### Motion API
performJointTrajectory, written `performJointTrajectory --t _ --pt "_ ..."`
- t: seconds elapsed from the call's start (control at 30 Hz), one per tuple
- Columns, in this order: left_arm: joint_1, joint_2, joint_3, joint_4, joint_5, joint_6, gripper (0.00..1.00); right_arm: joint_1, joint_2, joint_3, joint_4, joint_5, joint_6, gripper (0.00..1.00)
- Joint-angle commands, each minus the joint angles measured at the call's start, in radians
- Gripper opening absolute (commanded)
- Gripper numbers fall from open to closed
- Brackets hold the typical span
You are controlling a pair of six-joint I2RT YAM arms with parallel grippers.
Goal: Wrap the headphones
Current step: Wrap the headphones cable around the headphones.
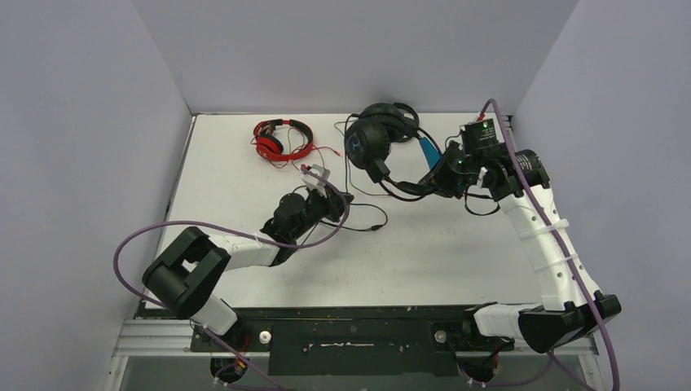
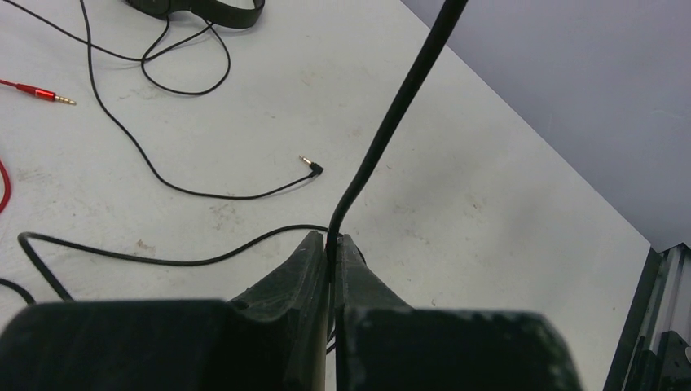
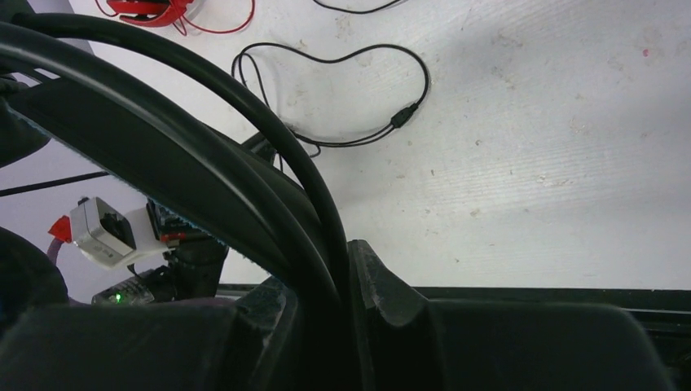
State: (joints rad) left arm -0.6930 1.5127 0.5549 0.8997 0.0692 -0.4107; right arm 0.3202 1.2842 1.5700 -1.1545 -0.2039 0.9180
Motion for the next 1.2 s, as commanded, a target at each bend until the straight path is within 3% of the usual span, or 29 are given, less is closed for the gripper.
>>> performJointTrajectory --t 0.0,0.53,0.8,1.17 --pt "-0.016 0.074 0.116 0.012 0.042 -0.019 0.0 -0.007 -0.01 0.067 0.08 -0.105 0.082 0.0" --pt "-0.216 0.128 0.257 -0.035 0.042 -0.022 0.0 -0.009 -0.031 -0.057 0.315 -0.064 0.312 0.0" --pt "-0.286 0.074 0.256 -0.085 0.06 -0.009 0.0 -0.01 0.0 -0.037 0.314 0.045 0.297 0.0" --pt "-0.295 -0.032 0.258 -0.131 0.148 -0.071 0.01 -0.009 -0.018 -0.103 0.316 0.199 0.256 0.0"
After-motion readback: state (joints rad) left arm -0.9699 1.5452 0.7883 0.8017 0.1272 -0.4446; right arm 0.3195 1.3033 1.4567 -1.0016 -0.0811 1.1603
